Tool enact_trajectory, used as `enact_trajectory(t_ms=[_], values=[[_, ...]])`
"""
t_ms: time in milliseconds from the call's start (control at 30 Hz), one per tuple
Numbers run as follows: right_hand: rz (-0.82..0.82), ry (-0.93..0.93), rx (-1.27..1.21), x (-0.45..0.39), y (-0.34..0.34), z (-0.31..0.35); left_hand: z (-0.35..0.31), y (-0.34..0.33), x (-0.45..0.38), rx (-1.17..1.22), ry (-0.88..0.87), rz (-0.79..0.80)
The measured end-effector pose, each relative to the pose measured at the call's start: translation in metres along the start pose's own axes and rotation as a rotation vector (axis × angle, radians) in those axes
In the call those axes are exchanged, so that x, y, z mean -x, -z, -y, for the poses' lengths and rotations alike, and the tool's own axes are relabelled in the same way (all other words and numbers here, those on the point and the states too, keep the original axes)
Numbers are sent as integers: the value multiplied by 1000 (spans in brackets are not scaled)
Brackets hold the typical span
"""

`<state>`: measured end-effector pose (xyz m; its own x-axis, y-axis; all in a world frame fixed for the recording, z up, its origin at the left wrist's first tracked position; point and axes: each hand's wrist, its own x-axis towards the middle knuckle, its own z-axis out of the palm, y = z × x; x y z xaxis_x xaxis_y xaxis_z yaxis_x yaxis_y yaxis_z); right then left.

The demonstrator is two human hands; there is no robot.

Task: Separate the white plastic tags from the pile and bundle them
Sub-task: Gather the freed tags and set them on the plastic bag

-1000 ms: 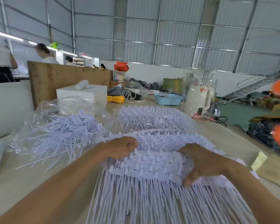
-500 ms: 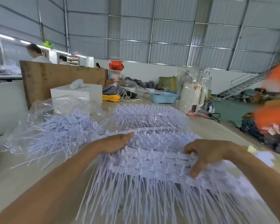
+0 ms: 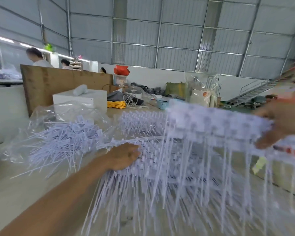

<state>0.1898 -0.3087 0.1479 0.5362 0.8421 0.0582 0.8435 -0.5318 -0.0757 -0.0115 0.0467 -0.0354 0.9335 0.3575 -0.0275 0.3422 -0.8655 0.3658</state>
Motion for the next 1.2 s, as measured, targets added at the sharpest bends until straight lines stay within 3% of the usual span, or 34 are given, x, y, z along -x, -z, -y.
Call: enact_trajectory(t_ms=[67, 233, 333, 500, 600, 667, 733, 767, 833, 900, 1000, 1067, 1200], values=[[-173, -48, 123, 0, 30, -16, 2, -1, -2, -28, 20, 3], [-215, 28, -65, -12, 37, 24, 3, -7, -5, -87, 13, -75], [-292, 48, -11, -34, 21, 44, 6, -11, -3, -99, -29, -147], [-543, -189, 202, -50, 34, 64, 4, -8, 3, -105, -25, -226], [-756, -178, 347, -51, 37, 86, -12, -2, 9, -132, -87, -440], [-831, -147, 403, -52, 20, 105, -24, 3, 13, 9, -145, -626], [-867, -167, 455, -52, -11, 126, -39, 12, 21, 329, -128, -673], [-829, -209, 491, -51, -29, 139, -50, 17, 26, 595, -140, -609], [-749, -218, 529, -51, -65, 159, -75, 25, 33, 1071, -152, -321], [-708, -167, 533, -51, -97, 177, -97, 29, 34, 1178, -90, -109], [-793, -89, 573, -48, -111, 192, -123, 34, 34, 1289, -131, 7], [-866, -15, 576, -51, -109, 192, -137, 44, 30, 1431, -182, -27], [-1080, 78, 612, -55, -99, 190, -158, 72, 6, 1640, -99, -320]])
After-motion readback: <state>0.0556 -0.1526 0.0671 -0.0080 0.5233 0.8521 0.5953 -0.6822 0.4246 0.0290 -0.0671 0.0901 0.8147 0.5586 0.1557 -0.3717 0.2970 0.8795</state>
